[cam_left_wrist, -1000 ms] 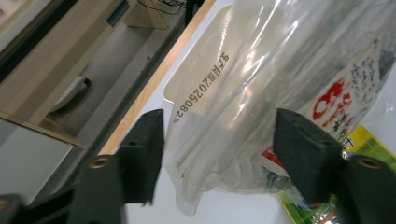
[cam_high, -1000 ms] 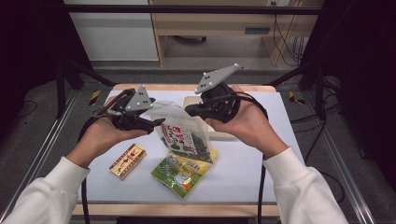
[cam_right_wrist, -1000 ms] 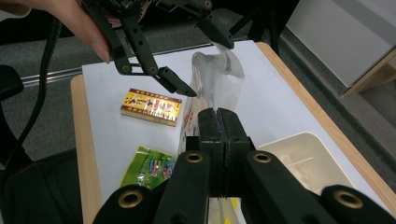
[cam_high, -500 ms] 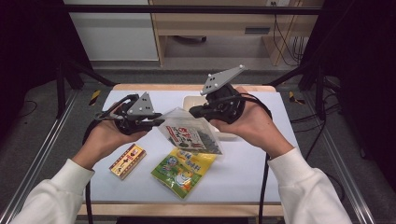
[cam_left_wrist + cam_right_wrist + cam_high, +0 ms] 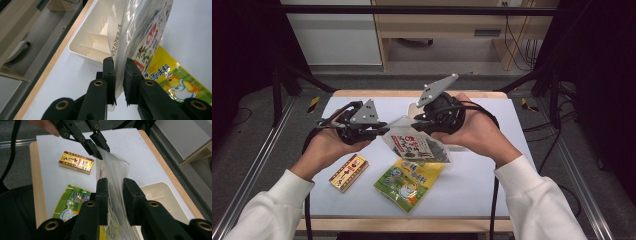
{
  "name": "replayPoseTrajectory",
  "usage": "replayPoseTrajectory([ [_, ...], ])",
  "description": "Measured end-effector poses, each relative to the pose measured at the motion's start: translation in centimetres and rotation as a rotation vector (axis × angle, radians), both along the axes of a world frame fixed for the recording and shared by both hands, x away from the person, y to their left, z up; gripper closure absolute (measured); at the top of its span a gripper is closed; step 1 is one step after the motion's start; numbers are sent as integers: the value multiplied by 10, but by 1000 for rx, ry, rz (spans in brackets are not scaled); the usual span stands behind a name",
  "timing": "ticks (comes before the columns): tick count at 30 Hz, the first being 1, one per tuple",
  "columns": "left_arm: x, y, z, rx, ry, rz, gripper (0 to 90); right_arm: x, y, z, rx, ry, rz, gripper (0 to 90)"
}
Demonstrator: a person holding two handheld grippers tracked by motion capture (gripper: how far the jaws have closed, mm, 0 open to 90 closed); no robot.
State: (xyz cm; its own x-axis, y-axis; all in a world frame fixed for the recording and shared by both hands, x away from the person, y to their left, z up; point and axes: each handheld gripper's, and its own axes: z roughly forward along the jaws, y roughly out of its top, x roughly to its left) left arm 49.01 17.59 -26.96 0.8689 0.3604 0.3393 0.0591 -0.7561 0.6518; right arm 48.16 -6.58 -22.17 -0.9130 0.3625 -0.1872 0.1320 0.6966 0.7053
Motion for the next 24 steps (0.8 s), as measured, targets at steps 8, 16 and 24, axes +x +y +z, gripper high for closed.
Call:
replayPoseTrajectory([
  [8, 0, -2, 1, -41, -20, 9, 712, 9, -3, -5, 9, 66, 2, 884],
  [16, -6, 6, 22, -233, -52, 156, 236, 18, -41, -1, 132, 127, -73, 888],
  [24, -16, 31, -1, -257, -11, 243, 190, 27, -89, 18, 282, 123, -164, 890],
])
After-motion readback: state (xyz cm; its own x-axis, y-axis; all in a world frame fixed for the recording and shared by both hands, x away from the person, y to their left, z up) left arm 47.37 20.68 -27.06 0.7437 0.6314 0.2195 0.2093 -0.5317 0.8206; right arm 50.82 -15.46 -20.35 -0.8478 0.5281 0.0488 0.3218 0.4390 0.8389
